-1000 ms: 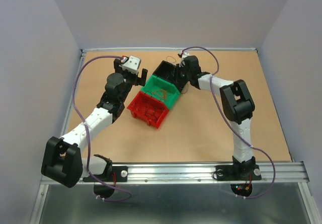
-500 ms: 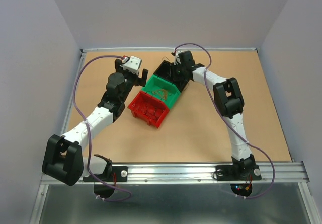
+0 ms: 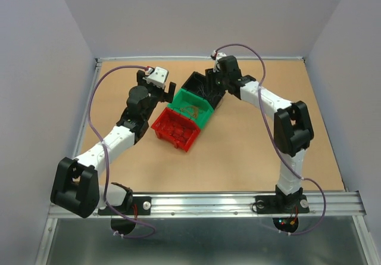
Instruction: Untangle the cables
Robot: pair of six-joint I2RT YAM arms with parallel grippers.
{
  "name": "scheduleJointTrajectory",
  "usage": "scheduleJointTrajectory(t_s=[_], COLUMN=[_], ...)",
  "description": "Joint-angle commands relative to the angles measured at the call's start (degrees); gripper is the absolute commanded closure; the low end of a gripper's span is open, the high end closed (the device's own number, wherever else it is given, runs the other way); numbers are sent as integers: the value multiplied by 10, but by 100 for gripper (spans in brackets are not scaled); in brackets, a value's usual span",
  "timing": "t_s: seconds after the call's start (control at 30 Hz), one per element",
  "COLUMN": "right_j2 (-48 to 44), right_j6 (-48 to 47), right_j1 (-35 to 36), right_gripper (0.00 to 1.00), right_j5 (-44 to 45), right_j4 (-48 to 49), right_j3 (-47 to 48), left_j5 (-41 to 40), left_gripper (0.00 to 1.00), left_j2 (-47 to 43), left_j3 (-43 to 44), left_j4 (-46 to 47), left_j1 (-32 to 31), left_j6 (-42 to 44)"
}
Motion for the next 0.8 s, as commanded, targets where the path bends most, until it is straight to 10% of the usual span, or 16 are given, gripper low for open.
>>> scheduleJointTrajectory(t_s=[0.0, 0.33, 0.77], right_j2=[-78, -236, -151], right_j6=[23, 110, 145], right_j1=[3, 3, -18], right_gripper=[47, 16, 37], right_j5=[61, 176, 112], right_j4=[81, 211, 256], right_j3=[-86, -336, -320], left_j5=[6, 13, 14], left_gripper=[1, 1, 1], left_j2=[-2, 6, 6], left_j3=[5, 8, 7], left_j4=[34, 33, 34], left_j1=[4, 4, 4], left_j6=[7, 9, 14])
